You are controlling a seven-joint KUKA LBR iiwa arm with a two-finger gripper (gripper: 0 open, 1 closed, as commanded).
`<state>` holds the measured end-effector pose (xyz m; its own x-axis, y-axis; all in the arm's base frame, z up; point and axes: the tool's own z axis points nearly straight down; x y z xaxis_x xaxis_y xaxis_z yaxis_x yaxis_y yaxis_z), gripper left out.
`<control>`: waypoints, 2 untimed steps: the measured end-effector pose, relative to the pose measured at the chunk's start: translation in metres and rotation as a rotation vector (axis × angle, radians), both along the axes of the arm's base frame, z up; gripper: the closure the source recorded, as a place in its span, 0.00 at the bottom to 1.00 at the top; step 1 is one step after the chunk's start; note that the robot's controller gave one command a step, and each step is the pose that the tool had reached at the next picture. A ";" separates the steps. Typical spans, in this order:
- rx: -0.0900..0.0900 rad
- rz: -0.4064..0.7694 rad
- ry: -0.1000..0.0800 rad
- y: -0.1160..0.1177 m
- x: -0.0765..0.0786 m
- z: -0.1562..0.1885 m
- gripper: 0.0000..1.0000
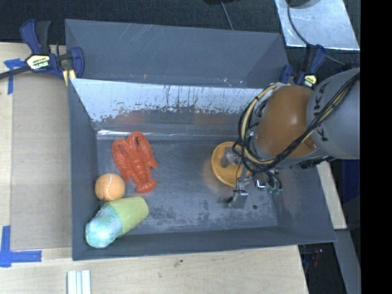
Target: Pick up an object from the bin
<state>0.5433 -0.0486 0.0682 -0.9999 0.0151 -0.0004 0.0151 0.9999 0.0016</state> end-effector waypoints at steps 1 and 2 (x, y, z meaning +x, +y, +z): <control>-0.009 0.129 -0.023 0.014 0.006 0.056 0.00; -0.003 0.003 -0.005 -0.002 0.002 0.004 0.00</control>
Offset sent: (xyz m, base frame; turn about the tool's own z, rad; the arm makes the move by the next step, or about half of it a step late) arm 0.0010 -0.0011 0.0035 -0.0027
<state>0.5449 -0.0502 0.0719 -0.9999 0.0118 -0.0057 0.0118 0.9999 -0.0008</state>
